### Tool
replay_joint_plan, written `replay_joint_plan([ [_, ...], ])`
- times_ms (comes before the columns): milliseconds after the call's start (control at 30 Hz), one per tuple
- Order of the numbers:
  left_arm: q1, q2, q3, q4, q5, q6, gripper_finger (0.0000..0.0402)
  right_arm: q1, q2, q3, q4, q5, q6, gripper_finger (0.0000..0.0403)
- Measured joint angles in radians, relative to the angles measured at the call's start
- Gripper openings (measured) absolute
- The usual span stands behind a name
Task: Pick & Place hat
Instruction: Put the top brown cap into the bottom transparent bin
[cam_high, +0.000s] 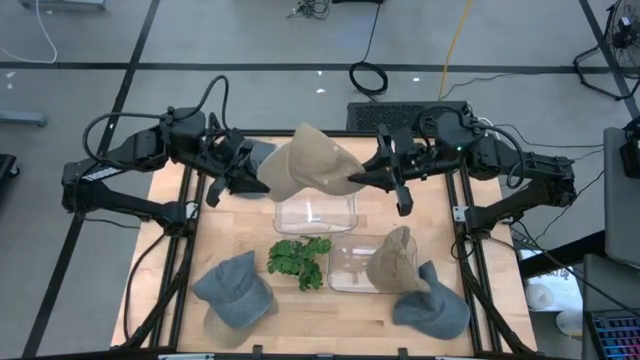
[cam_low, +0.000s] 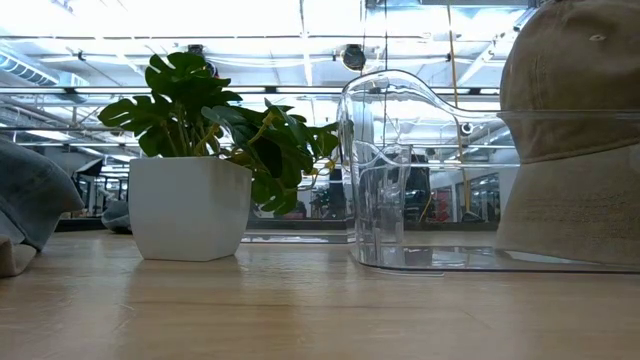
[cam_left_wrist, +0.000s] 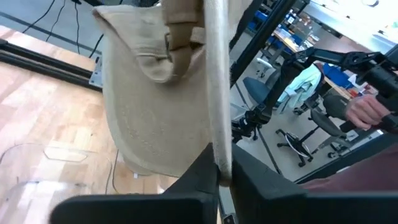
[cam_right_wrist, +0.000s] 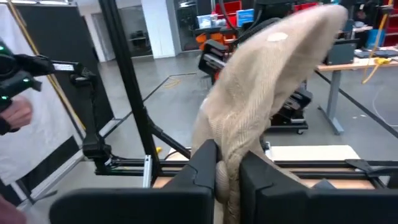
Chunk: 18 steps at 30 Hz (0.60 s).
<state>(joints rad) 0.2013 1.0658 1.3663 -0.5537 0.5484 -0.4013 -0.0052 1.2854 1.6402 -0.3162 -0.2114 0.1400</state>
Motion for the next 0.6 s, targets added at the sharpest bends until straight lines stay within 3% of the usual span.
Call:
replay_joint_plan([
  [133,0.000,0.000,0.000,-0.003,0.007,0.009,0.0074,0.014,0.000,0.000,0.000,0.007,-0.008,0.0008],
  [233,0.010,-0.010,0.000,-0.009,-0.003,0.029,0.0099,0.032,-0.012,0.000,0.001,0.077,0.000,0.0008],
  [333,0.031,-0.025,0.001,-0.025,-0.054,0.046,0.0124,0.065,-0.036,0.000,0.002,0.156,0.012,0.0008],
  [467,0.073,-0.047,0.001,-0.078,-0.148,0.065,0.0154,0.127,-0.054,0.000,0.006,0.167,0.012,0.0008],
  [600,0.111,-0.067,0.001,-0.084,-0.176,0.082,0.0177,0.207,-0.053,0.000,0.033,0.224,-0.004,0.0008],
])
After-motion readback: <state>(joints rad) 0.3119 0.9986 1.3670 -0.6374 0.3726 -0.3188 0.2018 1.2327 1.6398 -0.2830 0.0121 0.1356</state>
